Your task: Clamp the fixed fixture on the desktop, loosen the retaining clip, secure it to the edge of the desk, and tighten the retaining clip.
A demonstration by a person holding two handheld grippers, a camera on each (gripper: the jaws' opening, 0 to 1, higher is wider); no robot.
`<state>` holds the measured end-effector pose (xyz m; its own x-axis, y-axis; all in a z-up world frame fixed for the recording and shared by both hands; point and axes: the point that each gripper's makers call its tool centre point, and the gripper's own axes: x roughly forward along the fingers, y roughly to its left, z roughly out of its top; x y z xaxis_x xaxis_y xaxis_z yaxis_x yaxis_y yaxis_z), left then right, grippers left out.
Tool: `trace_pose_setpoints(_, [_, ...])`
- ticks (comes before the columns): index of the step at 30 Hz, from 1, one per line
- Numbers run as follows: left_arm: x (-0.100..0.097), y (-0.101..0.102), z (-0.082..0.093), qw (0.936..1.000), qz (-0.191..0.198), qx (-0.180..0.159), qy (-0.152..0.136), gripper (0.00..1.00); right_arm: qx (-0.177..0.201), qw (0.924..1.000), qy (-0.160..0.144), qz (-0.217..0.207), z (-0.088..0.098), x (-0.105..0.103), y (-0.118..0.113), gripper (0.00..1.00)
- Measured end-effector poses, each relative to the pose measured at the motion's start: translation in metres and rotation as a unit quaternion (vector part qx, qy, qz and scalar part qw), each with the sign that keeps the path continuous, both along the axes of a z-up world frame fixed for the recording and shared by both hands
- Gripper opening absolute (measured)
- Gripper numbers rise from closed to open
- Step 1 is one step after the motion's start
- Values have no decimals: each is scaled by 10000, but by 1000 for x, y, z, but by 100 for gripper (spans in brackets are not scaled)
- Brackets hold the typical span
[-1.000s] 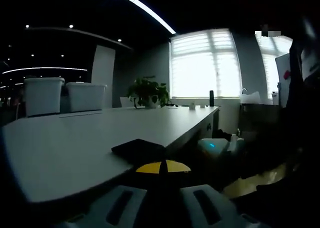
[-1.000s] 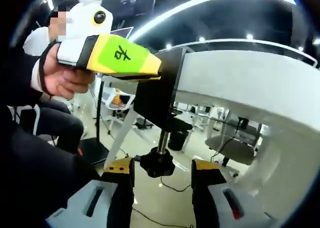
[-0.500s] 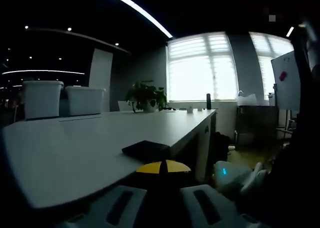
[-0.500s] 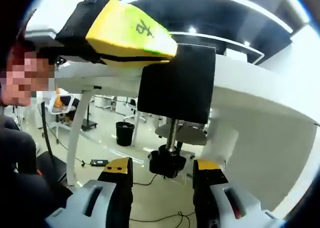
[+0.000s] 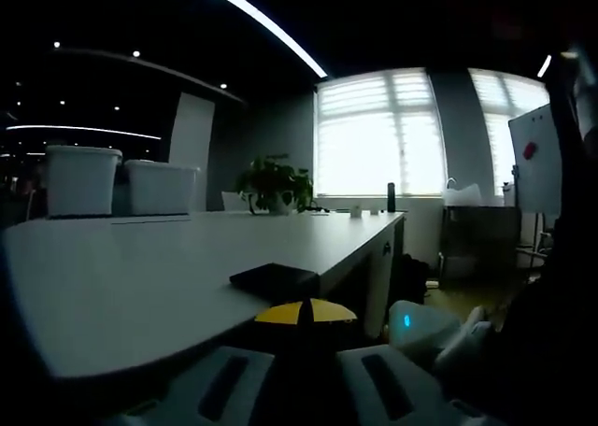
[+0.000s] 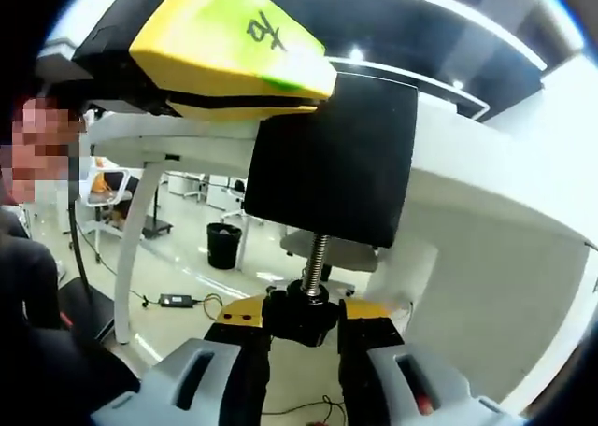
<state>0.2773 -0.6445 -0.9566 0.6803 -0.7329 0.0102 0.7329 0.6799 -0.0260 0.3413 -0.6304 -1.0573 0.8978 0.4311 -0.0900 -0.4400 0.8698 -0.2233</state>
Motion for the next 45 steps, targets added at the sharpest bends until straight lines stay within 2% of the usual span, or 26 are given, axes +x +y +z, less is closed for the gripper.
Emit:
trace_pose_setpoints(3, [0,0,-1,9999,33,125,38,1,-93,9983,25,582,0,-2,4,25])
trace_pose_setpoints(7, [0,0,-2,9998,65,185,48,1,-216,9903,-4,1371,0,-2,8,25])
trace_pose_setpoints(10, [0,-1,-1,9996,129,243,50,1,-255,9788,34,2032,-1,-4,12,24])
trace_pose_setpoints(14, [0,-1,-1,9992,219,319,76,1,-259,9570,16,2889,-1,-10,18,24])
trace_pose_setpoints(15, [0,-1,-2,9992,224,319,81,1,-274,9546,1,2966,-1,-11,19,24])
trace_pose_setpoints(17, [1,0,-2,9992,244,286,147,1,-403,9401,-92,3385,-1,-11,19,25])
trace_pose_setpoints(19, [1,-1,-5,9989,239,330,245,1,-342,9313,-40,3625,-2,-12,20,25])
trace_pose_setpoints(22, [1,-3,-6,9978,300,555,200,1,-323,9214,-120,3870,-1,-13,21,25])
trace_pose_setpoints(24, [1,-3,-6,9976,326,569,231,1,-326,9137,-180,4046,-1,-15,22,25])
trace_pose_setpoints(26, [2,-2,-7,9977,340,516,283,1,-482,9098,-257,4114,-2,-14,23,26])
trace_pose_setpoints(28, [2,-2,-8,9976,349,525,303,1,-536,9128,-310,4036,-2,-15,24,26])
trace_pose_setpoints(33, [3,-2,-9,9973,344,568,314,1,-797,9138,-582,3939,-4,-13,21,27])
trace_pose_setpoints(34, [2,-2,-9,9972,340,581,311,1,-994,9274,-557,3562,-5,-8,13,30])
trace_pose_setpoints(35, [2,-2,-9,9972,339,591,308,1,-1083,9342,-417,3372,-8,-6,9,34])
trace_pose_setpoints(36, [3,-2,-9,9972,339,590,304,1,-1047,9477,-9,3016,-15,-2,1,36])
trace_pose_setpoints(37, [3,-2,-9,9974,335,566,305,1,-972,9534,85,2854,-15,-1,-2,37])
trace_pose_setpoints(39, [3,-1,-10,9978,318,480,316,1,-798,9712,91,2243,-11,4,-16,37])
trace_pose_setpoints(41, [3,-2,-10,9980,307,473,288,1,-611,9815,251,1795,-12,1,-22,40])
trace_pose_setpoints(43, [3,-1,-10,9982,283,454,281,1,-452,9877,449,1430,-16,-3,-22,48])
trace_pose_setpoints(44, [3,-1,-10,9983,274,427,291,1,-252,9926,535,1060,-15,-4,-24,51])
trace_pose_setpoints(45, [3,-1,-10,9984,271,392,296,1,-140,9951,484,850,-13,-3,-24,53])
